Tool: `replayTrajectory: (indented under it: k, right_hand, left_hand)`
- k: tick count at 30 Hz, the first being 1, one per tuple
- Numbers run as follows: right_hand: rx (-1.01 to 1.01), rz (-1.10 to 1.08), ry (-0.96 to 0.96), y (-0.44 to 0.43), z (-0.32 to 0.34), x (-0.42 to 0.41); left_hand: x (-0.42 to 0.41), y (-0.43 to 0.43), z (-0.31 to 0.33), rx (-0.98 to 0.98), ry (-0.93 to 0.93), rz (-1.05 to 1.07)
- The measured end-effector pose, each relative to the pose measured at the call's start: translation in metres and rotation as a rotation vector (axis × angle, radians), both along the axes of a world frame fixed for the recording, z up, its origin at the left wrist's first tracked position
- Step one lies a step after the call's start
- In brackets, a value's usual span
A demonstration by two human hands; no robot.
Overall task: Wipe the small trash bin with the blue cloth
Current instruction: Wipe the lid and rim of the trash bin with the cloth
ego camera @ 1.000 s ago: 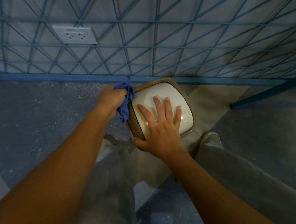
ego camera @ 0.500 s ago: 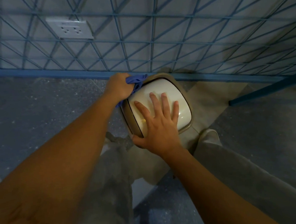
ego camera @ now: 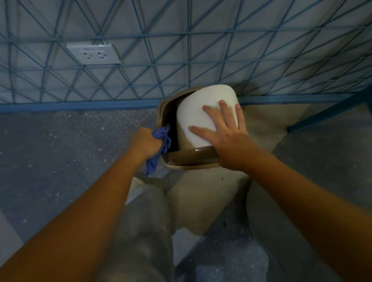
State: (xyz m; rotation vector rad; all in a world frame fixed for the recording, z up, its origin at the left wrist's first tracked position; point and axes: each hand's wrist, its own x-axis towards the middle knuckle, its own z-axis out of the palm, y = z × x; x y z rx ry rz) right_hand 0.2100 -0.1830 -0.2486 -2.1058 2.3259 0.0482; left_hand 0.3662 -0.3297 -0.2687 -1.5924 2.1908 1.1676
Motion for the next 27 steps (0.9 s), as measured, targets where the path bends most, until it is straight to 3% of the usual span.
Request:
replayTrajectory:
  k: [4, 9, 13, 19, 22, 25, 27]
  right_hand:
    - [0.082, -0.026, -0.086, -0.003, 0.008, -0.019]
    - [0.048, -0.011, 0.027, -0.02, -0.004, -0.037]
    - [0.045, 0.055, 0.195, -0.038, -0.002, -0.047]
    - [0.086, 0.05, 0.205, -0.038, -0.009, -0.057]
    - [0.095, -0.19, -0.128, -0.022, -0.006, -0.05]
    - [-0.218, -0.757, -0.621, 0.005, -0.011, -0.028]
    - [-0.391, -1.114, -1.06, 0.024, -0.018, -0.01]
  left_hand:
    - [-0.009, 0.021, 0.002, 0.101, 0.0, 0.075]
    - [-0.018, 0.048, 0.001, 0.299, 0.105, 0.246]
    - [-0.027, 0.059, 0.001, 0.301, 0.117, 0.261]
    - [-0.042, 0.077, 0.009, 0.43, 0.256, 0.263]
    - [-0.047, 0.083, 0.01, 0.48, 0.288, 0.228]
    - [-0.05, 0.082, 0.017, 0.496, 0.321, 0.195]
    - [-0.055, 0.083, 0.025, 0.499, 0.356, 0.207]
